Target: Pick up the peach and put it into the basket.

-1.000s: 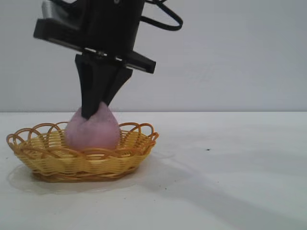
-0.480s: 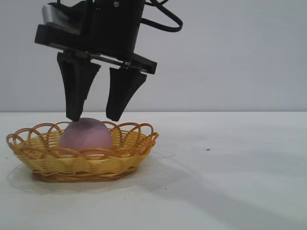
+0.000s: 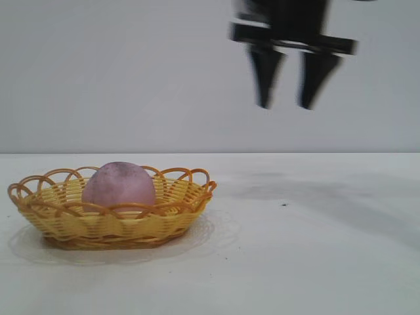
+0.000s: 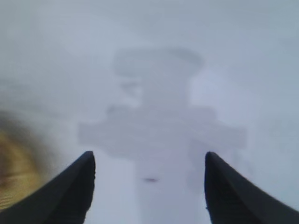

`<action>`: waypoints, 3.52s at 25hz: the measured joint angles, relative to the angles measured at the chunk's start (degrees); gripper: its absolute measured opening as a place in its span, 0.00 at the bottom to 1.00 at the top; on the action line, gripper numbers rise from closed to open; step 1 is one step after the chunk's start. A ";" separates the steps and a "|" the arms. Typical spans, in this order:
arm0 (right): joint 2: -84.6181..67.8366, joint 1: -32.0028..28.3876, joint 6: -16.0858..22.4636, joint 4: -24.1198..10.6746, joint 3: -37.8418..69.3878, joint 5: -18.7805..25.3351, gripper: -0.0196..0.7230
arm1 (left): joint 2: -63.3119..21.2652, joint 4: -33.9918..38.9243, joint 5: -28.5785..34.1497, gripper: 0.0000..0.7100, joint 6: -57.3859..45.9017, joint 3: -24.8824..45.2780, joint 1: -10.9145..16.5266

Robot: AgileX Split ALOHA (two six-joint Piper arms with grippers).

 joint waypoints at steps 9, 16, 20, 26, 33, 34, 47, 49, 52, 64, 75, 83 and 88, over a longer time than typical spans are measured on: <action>-4.35 -6.36 1.18 0.22 1.61 0.03 0.61 | 0.00 0.00 0.00 0.39 0.00 0.00 0.00; -33.07 -6.39 1.08 0.00 24.95 -7.99 0.61 | 0.00 0.00 0.00 0.39 0.00 0.00 0.00; -48.37 -6.39 1.64 -1.33 41.74 -6.85 0.61 | 0.00 0.00 0.00 0.39 0.00 0.00 0.00; -63.55 -6.39 2.51 -1.90 51.94 0.28 0.54 | 0.00 0.00 0.00 0.39 0.00 0.00 0.00; -78.04 -6.39 2.80 -2.28 58.55 3.41 0.54 | 0.00 0.00 0.00 0.39 0.00 0.00 0.00; -79.82 -6.39 2.80 -2.28 59.75 3.26 0.54 | 0.00 0.00 0.00 0.39 0.00 0.00 0.00; -111.22 -6.39 0.98 -2.06 62.83 2.81 0.54 | 0.00 0.00 0.00 0.39 0.00 0.00 0.00; -116.52 -6.39 0.95 -2.06 62.83 2.22 0.54 | 0.00 0.00 0.00 0.39 0.00 0.00 0.00; -118.78 -6.39 0.85 -2.06 62.56 2.19 0.54 | 0.00 0.00 0.00 0.39 0.00 0.00 0.00; -118.78 -5.30 0.85 -2.17 62.47 7.04 0.54 | 0.00 0.00 0.00 0.39 0.00 0.00 0.00; -118.78 -5.16 0.85 -2.17 62.47 7.08 0.54 | 0.00 0.00 0.00 0.39 0.00 0.00 0.00; -118.78 -5.16 0.85 -2.17 62.47 7.08 0.54 | 0.00 0.00 0.00 0.39 0.00 0.00 0.00; -118.78 -5.16 0.85 -2.17 62.47 7.08 0.54 | 0.00 0.00 0.00 0.39 0.00 0.00 0.00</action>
